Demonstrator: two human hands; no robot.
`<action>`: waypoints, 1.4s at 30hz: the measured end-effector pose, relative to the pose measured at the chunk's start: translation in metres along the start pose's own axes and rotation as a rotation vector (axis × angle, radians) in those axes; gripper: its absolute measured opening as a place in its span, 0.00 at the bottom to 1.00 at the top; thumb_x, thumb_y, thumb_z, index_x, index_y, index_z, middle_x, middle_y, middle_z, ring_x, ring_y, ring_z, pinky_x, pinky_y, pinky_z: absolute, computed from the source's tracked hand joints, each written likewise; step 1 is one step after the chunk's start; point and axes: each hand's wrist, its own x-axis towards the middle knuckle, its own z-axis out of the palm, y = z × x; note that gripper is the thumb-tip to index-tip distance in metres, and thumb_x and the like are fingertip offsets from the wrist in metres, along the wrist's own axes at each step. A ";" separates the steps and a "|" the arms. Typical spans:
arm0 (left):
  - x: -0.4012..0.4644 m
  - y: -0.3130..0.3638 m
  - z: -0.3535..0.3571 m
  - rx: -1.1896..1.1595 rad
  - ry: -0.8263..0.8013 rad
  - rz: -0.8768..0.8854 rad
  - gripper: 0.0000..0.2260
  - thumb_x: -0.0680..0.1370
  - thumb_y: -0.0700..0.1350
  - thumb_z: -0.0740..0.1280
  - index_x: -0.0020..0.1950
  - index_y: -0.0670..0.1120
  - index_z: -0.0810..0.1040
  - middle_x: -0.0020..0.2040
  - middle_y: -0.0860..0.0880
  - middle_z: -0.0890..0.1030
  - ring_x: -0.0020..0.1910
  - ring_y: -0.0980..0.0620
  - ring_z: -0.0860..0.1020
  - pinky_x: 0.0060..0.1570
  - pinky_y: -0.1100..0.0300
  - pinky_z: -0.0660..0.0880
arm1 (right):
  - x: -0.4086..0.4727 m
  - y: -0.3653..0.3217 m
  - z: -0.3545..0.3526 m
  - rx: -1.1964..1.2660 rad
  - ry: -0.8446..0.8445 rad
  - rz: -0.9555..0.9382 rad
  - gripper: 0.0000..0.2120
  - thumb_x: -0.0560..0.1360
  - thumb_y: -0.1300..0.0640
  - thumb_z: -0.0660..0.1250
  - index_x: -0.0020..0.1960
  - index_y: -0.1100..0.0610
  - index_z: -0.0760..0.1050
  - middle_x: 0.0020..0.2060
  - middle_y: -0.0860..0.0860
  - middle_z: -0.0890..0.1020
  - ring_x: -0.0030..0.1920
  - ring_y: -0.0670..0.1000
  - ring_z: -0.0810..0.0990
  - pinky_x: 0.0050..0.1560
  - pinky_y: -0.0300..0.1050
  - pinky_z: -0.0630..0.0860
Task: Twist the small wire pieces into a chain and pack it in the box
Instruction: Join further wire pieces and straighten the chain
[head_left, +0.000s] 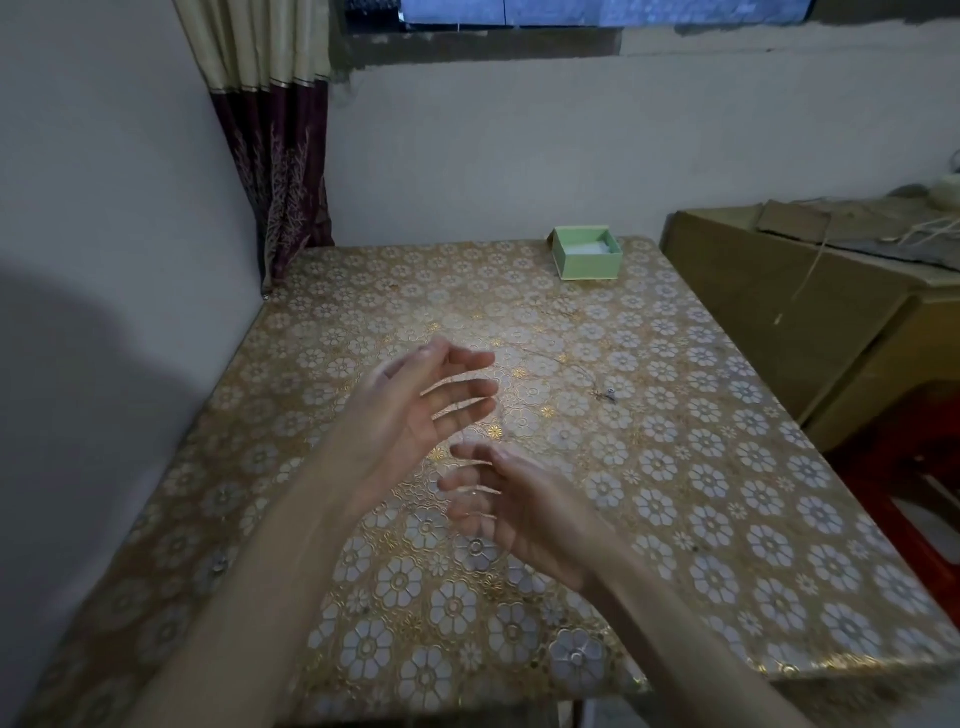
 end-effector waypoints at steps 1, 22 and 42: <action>-0.001 0.001 -0.003 0.003 0.009 0.008 0.10 0.76 0.48 0.62 0.46 0.42 0.77 0.52 0.44 0.82 0.47 0.49 0.81 0.47 0.56 0.79 | -0.002 0.000 -0.001 -0.051 0.015 -0.001 0.14 0.82 0.57 0.51 0.59 0.64 0.70 0.43 0.56 0.80 0.37 0.50 0.78 0.38 0.40 0.77; -0.035 -0.005 0.001 1.076 0.139 -0.029 0.06 0.77 0.49 0.64 0.48 0.49 0.79 0.38 0.53 0.80 0.34 0.59 0.77 0.36 0.68 0.74 | -0.055 -0.042 0.003 -0.619 0.149 -0.205 0.05 0.71 0.59 0.66 0.41 0.59 0.80 0.30 0.50 0.79 0.28 0.44 0.71 0.30 0.32 0.68; -0.063 -0.009 0.037 1.324 0.012 0.531 0.04 0.72 0.52 0.63 0.40 0.55 0.77 0.36 0.62 0.74 0.38 0.64 0.71 0.41 0.74 0.67 | -0.082 -0.055 0.030 -1.266 0.277 -0.505 0.06 0.72 0.57 0.68 0.37 0.53 0.77 0.24 0.40 0.73 0.28 0.42 0.73 0.30 0.31 0.66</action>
